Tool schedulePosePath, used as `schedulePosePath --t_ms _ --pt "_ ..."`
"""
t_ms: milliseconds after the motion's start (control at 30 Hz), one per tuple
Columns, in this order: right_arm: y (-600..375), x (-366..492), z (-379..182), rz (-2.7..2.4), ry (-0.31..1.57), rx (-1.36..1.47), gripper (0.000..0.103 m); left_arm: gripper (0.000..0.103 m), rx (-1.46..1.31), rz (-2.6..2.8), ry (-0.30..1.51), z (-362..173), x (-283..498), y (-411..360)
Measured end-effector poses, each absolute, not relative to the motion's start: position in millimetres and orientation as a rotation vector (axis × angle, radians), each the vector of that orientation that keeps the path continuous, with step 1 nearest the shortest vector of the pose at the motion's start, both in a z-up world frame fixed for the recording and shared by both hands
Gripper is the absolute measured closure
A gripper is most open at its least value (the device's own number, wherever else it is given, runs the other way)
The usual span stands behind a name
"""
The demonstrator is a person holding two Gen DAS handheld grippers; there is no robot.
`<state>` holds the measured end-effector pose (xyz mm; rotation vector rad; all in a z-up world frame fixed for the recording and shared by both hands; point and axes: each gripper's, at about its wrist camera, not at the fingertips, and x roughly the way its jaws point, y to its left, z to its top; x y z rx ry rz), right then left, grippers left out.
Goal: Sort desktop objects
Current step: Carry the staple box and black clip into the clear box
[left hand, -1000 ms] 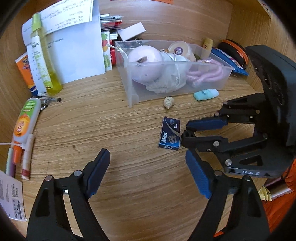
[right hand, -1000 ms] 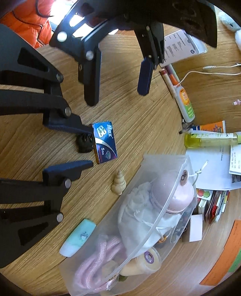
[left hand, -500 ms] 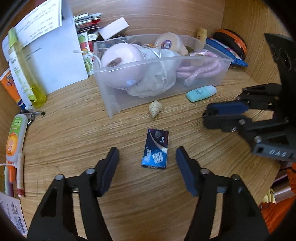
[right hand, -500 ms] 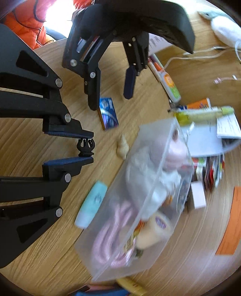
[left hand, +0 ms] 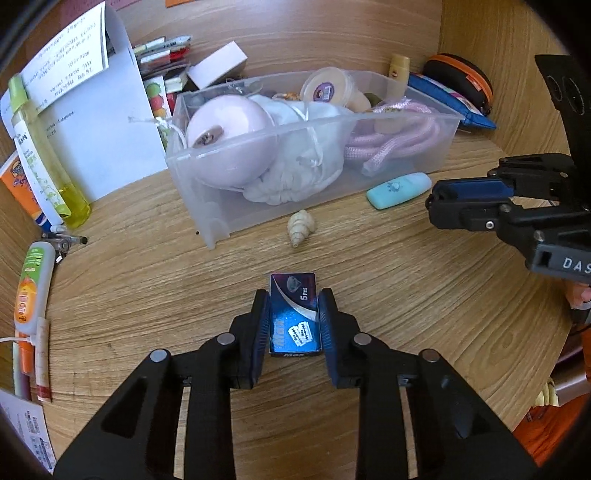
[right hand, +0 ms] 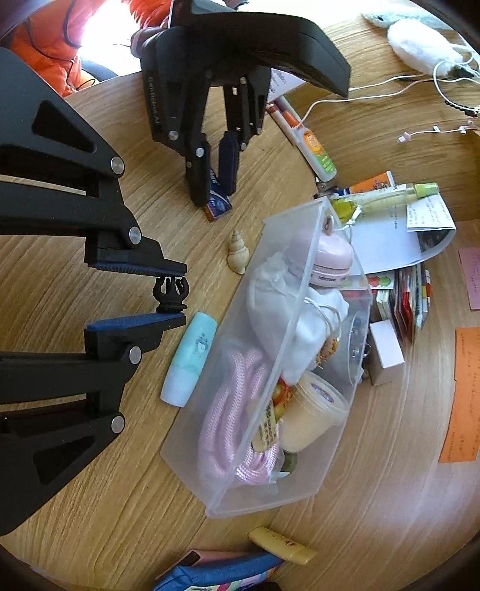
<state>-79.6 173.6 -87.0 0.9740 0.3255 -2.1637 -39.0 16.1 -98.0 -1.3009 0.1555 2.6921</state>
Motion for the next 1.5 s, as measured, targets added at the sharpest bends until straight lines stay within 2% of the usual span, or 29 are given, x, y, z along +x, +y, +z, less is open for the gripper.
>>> schedulePosePath --t_ms 733,1000,1500 --pt "191.8 -111.5 -29.2 -2.33 0.235 0.836 0.086 0.077 -0.931 2.908 0.031 -22.1 -57.2 1.1" --pt "191.7 -125.5 -16.0 -2.363 0.254 0.799 0.086 0.077 -0.832 2.931 0.002 1.1 -72.8 -1.3" --pt "192.3 -165.5 -41.9 -2.41 0.191 0.898 0.086 0.077 -0.883 2.836 -0.032 -15.0 -118.4 29.0"
